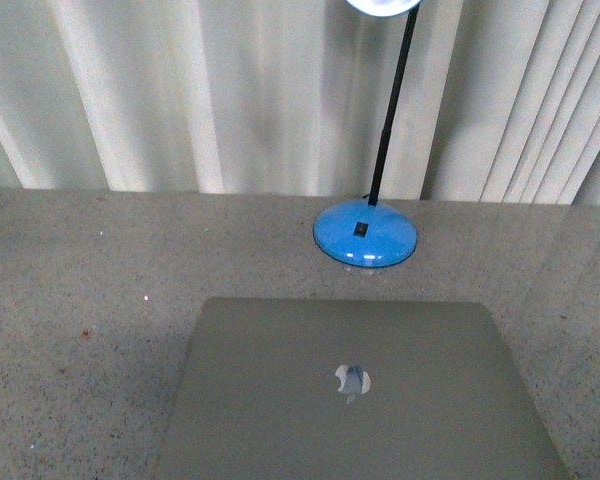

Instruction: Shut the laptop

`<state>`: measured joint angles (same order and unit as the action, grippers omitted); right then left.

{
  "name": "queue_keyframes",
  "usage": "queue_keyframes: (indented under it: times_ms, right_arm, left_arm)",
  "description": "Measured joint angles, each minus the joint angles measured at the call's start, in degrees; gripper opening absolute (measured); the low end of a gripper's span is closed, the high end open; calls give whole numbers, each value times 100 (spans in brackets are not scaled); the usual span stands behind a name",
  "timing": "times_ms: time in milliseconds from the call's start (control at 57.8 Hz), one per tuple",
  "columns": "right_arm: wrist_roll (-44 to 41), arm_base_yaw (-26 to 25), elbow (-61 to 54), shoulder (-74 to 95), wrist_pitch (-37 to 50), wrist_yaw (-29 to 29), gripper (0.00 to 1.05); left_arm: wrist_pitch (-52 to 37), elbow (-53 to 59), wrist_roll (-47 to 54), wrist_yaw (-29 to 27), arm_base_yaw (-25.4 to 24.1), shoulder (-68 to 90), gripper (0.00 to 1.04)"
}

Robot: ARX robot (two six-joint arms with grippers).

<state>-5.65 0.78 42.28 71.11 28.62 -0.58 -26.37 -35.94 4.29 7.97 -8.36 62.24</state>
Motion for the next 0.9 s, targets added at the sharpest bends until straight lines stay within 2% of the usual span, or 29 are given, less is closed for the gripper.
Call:
queue_keyframes:
  times_ms: [121,415,484,553,899]
  right_arm:
    - [363,-90,-817,-741,133,70,3]
    - [468,-83,-2271,-1609,616,52,3]
    - [481,-83,-2520,-1821,667,55,3]
    - [487,-85,-2743,-2024,688,57,3]
    - [492,-83,-3600,-3150,422,55,3]
  left_arm:
    - [-341,778,-291,-101,103,-457,4]
    - [-656,2022,-400,-367,378,-1309,4]
    - [-658,2236,-415,-721,651,-1521,4]
    - [-658,2417,-417,-758,793,-1722,4]
    - [-262,3091,-422,-796,835,-2795,4]
